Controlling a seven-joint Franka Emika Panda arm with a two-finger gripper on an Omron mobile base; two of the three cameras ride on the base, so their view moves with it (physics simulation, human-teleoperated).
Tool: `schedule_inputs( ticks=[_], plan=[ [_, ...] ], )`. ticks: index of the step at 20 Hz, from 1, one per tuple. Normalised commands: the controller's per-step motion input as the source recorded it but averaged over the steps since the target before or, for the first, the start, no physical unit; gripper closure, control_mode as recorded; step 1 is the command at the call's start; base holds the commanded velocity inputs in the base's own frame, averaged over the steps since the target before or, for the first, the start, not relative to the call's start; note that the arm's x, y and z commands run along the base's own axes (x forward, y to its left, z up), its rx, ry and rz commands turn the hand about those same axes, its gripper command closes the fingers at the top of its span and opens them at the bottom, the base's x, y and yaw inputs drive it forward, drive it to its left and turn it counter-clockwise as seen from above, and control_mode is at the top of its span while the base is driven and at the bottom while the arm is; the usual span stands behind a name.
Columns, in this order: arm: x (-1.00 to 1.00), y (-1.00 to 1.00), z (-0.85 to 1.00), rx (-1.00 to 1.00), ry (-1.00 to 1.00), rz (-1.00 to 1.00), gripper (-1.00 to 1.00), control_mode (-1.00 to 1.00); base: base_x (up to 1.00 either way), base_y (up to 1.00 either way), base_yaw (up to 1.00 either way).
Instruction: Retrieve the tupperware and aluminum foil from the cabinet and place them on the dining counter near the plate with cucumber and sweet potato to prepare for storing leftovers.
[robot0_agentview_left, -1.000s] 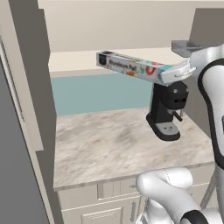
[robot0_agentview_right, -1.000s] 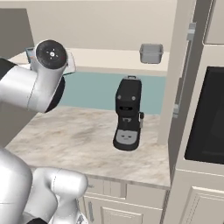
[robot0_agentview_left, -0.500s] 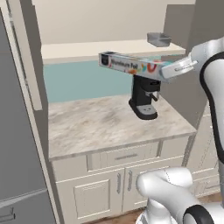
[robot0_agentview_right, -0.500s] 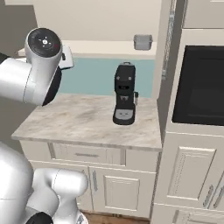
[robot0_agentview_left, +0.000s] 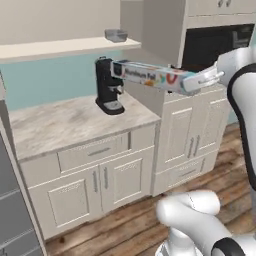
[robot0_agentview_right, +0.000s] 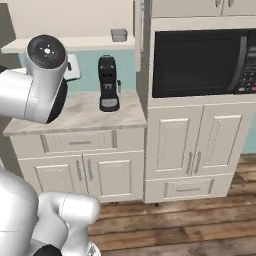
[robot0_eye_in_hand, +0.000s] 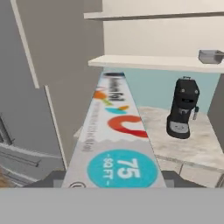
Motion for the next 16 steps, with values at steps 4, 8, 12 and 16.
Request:
schedule_inputs(
  ticks=[4, 8, 12, 16],
  plan=[
    [0.0, 0.0, 0.0, 0.0, 0.0, 0.0, 1.0, 1.0, -0.51, -0.26, -0.65],
    [0.0, 0.0, 0.0, 0.0, 0.0, 0.0, 1.0, 1.0, -0.24, -0.14, -0.72],
    [0.0, 0.0, 0.0, 0.0, 0.0, 0.0, 1.0, 1.0, -0.29, 0.0, -0.79],
    [0.0, 0.0, 0.0, 0.0, 0.0, 0.0, 1.0, 1.0, -0.44, 0.0, -0.79]
  ],
)
